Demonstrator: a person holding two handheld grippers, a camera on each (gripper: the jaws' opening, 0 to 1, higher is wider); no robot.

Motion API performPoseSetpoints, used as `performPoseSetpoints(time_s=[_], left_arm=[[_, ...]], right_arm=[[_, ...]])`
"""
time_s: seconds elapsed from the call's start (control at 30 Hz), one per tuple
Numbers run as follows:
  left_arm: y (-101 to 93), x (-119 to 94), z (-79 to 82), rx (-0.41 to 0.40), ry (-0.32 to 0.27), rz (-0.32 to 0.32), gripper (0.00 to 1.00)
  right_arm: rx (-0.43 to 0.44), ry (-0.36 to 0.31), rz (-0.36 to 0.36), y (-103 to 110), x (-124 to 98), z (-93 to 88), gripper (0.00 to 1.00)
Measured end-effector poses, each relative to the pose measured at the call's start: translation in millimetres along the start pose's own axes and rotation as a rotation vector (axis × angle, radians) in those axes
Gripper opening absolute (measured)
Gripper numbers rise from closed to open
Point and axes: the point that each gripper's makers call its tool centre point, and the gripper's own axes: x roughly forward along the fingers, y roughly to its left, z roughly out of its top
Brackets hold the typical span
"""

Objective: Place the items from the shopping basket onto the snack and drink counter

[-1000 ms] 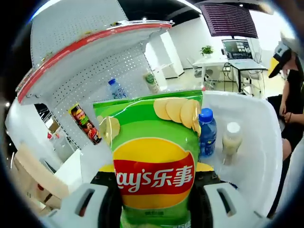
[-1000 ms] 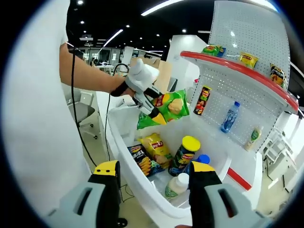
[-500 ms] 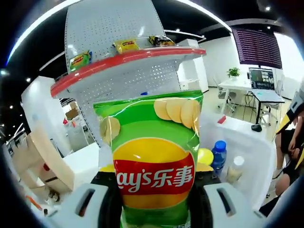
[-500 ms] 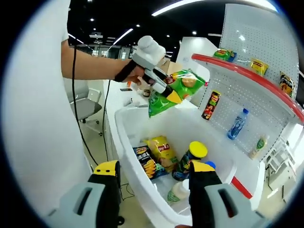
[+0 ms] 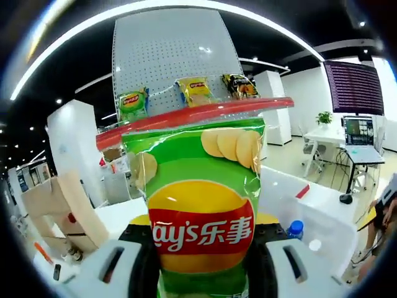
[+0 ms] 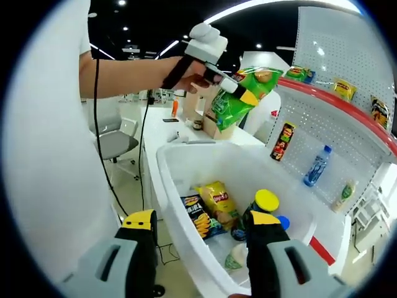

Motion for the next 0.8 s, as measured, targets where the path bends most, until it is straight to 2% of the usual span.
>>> performPoseSetpoints(time_s=[0.13,0.3,0.4,0.5,0.63,0.8], left_arm=[[11.9,-0.7,22.3,0.009,-0.039,0.028,0.54],[24.2,4.1,42.8,0.008,-0.058,0.039,0.54],[40.0,4.2,64.4,-0.021,-0.101,0.064,0.54],[53.9,6.9,77.3,-0.024,-0.117,0.096,0.54],[73.5,13.4,96.7,-0.012,-0.142,0.134,0.54],[88.6,30.8,113.4,-0.008,-0.165,0.131,0.54]], right_arm=[[-0.003,0.0,0.003,-0.1,-0.3,1.5,0.58],[-0.009,0.008,0.023,6.1,2.2,0.3,0.58],[-0.01,0.007,0.022,6.0,3.1,-0.3,0.58],[-0.001,-0.002,0.017,5.0,2.9,2.1,0.58],[-0.004,0.004,0.011,3.9,3.2,1.7,0.58],[-0.004,0.009,0.012,4.0,4.2,1.1,0.57]])
